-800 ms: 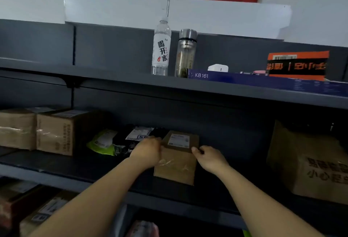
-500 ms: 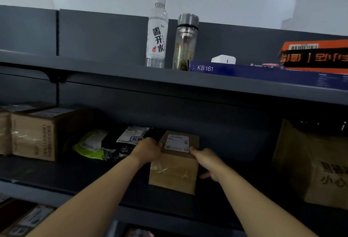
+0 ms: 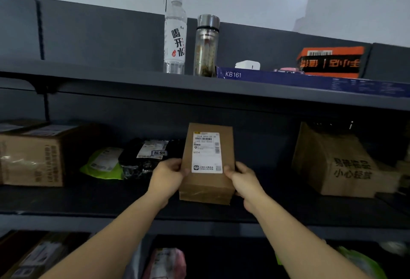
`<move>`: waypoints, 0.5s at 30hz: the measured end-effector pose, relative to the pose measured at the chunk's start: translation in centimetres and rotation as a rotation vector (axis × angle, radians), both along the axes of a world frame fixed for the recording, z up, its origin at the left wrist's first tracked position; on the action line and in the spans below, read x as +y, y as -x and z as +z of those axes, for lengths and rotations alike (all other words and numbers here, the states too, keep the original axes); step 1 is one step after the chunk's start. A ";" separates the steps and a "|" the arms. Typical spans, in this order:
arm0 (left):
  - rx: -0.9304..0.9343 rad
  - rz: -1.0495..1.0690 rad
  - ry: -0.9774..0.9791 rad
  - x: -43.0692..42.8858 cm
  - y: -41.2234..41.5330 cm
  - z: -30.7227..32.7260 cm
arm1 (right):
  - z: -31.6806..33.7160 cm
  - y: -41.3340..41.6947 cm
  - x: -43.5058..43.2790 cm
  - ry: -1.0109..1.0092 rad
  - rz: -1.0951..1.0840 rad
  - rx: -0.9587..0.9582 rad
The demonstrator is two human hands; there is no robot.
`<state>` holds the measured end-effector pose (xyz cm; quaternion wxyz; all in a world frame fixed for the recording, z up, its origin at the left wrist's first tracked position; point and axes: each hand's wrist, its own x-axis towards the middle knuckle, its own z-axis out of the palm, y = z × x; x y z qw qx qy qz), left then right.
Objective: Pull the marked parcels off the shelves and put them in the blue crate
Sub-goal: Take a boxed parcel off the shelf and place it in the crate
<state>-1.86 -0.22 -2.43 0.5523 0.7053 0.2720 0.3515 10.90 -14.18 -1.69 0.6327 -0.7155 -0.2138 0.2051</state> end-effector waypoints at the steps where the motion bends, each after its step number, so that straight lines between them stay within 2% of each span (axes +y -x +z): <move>1: -0.014 -0.012 -0.008 -0.7 0.6 -0.1 | 0.0 0.8 -0.8 -0.022 -0.011 -0.014; 8: -0.108 -0.099 -0.068 -6.0 3.5 -0.5 | -0.2 5.2 -7.1 -0.121 -0.129 -0.074; 15: -0.116 -0.162 -0.086 -13.1 4.9 -0.4 | 0.1 7.7 -15.2 -0.119 -0.220 -0.137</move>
